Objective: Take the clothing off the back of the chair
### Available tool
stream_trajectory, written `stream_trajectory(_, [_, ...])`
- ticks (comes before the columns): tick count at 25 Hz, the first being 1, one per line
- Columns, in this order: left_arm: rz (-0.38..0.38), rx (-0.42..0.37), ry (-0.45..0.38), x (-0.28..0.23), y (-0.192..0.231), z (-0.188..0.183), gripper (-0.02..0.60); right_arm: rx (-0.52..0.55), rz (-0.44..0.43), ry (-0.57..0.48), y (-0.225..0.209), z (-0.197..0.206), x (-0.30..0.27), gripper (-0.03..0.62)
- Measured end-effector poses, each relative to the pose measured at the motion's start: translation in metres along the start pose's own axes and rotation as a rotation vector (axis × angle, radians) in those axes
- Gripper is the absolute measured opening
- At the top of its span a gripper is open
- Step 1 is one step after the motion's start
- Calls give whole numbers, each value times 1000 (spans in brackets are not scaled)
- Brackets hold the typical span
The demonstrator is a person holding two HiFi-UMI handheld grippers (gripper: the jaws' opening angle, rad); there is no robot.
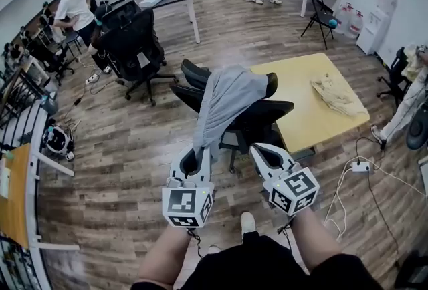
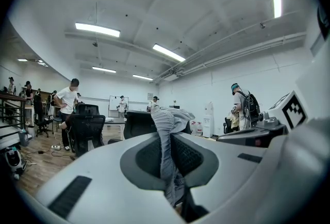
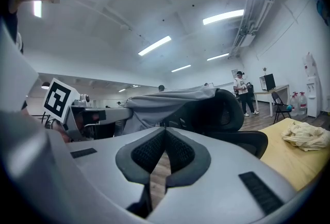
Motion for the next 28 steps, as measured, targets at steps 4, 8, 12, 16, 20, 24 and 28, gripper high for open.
stream_trajectory(4, [2,5,-5,38,8,3,40,7,8,-3,34,-3,7,12])
stream_trajectory(8, [7,14,-15,77,17,8,39,17,10,-4,68,0,14,12])
stream_trajectory(12, [11,25,-19,113,25,16,40,27,8,-2,99,10,22,12])
stream_trajectory(16, [21,29,-17,150,35,27,38,30,18,-5,131,21,30,12])
stream_trajectory(20, [35,34,-2,185,39,42,38,13,45,-2,162,37,44,12])
stream_trajectory(24, [51,58,43,212,42,58,38,0,64,0,185,45,59,12])
stream_trajectory(28, [51,97,89,234,45,78,38,5,70,10,199,49,69,12])
Point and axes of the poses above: the fingertips, and each gripper's own axes: x backward along the fingers, y to its left, z out of its underside, the point moved 7 cm from there along x, backward along the fingers, and after that the axes turned 3 degrees about y, right-handed, at the moved point
